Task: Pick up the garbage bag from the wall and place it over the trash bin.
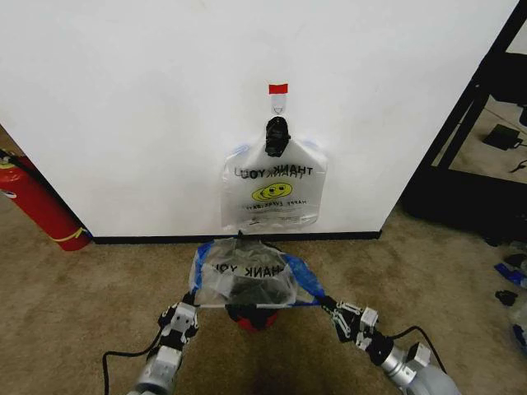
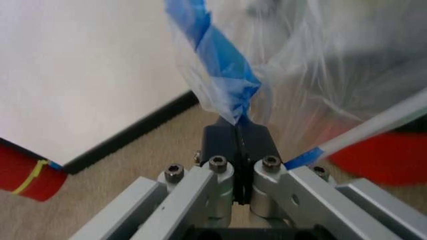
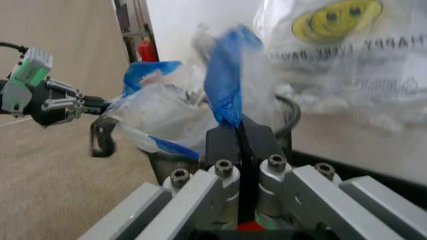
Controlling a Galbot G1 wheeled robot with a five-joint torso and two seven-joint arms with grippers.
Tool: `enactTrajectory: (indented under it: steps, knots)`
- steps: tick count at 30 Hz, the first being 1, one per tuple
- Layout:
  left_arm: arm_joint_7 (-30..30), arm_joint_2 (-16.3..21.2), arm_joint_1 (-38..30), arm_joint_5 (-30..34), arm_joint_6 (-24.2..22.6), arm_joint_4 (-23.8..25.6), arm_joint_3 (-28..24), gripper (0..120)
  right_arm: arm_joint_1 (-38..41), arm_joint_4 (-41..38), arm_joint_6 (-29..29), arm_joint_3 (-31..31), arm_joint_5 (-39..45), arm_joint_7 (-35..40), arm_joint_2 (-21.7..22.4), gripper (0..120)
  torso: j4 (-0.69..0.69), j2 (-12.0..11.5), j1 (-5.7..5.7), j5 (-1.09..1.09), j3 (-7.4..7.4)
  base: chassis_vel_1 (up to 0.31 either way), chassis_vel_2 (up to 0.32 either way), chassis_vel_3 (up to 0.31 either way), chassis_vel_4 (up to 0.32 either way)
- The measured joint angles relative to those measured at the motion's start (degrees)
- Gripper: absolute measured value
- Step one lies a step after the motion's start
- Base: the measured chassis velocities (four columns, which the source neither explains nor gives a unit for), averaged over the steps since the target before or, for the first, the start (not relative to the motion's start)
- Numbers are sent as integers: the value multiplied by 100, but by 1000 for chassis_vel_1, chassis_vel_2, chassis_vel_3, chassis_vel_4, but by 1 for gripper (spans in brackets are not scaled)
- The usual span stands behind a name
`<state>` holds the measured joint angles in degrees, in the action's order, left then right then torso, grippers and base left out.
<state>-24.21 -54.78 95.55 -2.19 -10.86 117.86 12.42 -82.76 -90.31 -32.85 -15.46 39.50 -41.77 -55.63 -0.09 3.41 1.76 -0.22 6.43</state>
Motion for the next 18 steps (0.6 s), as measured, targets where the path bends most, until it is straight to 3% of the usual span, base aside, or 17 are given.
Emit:
enactTrajectory:
  steps: [6,11,18]
  knots:
    - [12,-225,-255,-105,121,-509,-138,0,121,324,-80,137,-54,187,-194,0,0,0,0,-1,1,0,0,0,0]
    - [90,-509,-582,-108,226,-967,-221,0,401,742,-219,485,26,1246,-518,0,0,-1,1,0,1,0,0,0,0]
    - [274,-600,-623,-198,344,-1122,-256,0,778,1127,-233,758,421,1926,-825,0,0,-1,1,1,1,0,0,0,0]
